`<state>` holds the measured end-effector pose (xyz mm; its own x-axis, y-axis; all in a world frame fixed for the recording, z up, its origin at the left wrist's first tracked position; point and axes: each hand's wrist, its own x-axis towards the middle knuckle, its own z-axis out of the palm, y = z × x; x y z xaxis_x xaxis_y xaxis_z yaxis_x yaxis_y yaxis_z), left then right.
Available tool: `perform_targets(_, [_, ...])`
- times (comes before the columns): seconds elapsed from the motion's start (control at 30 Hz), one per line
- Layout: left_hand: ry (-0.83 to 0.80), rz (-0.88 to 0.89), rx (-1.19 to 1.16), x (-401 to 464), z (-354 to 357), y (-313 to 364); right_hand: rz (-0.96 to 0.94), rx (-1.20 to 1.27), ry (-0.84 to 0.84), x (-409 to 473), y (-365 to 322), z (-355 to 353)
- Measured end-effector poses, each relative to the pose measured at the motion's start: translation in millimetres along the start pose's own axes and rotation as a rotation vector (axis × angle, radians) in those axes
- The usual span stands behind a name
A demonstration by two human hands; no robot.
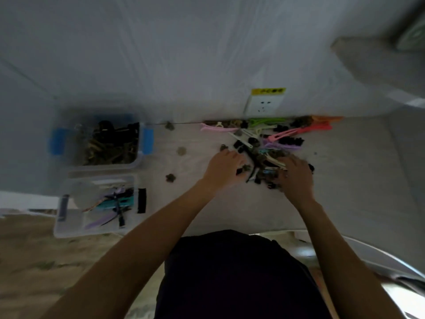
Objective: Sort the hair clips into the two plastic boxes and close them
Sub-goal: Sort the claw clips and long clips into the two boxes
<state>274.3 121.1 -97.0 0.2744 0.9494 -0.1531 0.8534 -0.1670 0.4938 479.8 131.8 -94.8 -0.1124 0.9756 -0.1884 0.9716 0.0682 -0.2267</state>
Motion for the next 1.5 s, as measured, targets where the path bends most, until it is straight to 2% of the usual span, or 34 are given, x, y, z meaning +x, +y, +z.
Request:
perform_targets(0.1, [-0.072,-0.011,0.129,14.9,20.9,21.9,-0.016,-0.065,-0.042,6.6,1.1,3.2])
perform_targets(0.23, [-0.067,-0.093,0.159,28.6,30.5,38.8,0.010,-0.070,-0.063,16.0,5.9,3.4])
perform_targets(0.33, [-0.076,-0.074,0.147,27.5,29.1,28.1,0.027,-0.080,-0.093,24.9,6.3,-0.4])
perform_targets(0.47, [-0.103,-0.104,0.214,21.1,24.3,7.5,-0.015,-0.041,-0.039,30.5,12.6,-8.7])
perform_targets(0.63, [0.013,-0.137,0.198,9.6,22.0,-0.9,-0.079,0.120,0.035,17.8,29.7,-21.2])
perform_targets(0.77, [0.003,-0.123,0.266,16.6,28.6,13.9,-0.131,0.031,-0.066,17.6,32.3,-14.8])
perform_targets(0.9, [0.002,-0.186,0.279,21.0,32.5,16.7,-0.166,-0.053,-0.107,23.6,27.8,-8.0])
perform_targets(1.07, [0.056,-0.102,0.260,4.3,25.5,8.9,-0.168,-0.098,-0.126,35.3,27.6,-7.2])
perform_targets(1.2, [0.061,0.004,0.397,-2.6,21.9,6.8,-0.256,-0.132,-0.251,40.2,25.1,-3.4])
perform_targets(1.27, [0.058,0.058,0.423,-2.3,21.0,8.2,-0.264,-0.162,-0.263,39.2,24.9,-2.3])
perform_targets(1.5, [0.098,0.130,0.332,0.2,16.4,3.6,-0.217,-0.068,-0.273,31.3,27.7,-5.4])
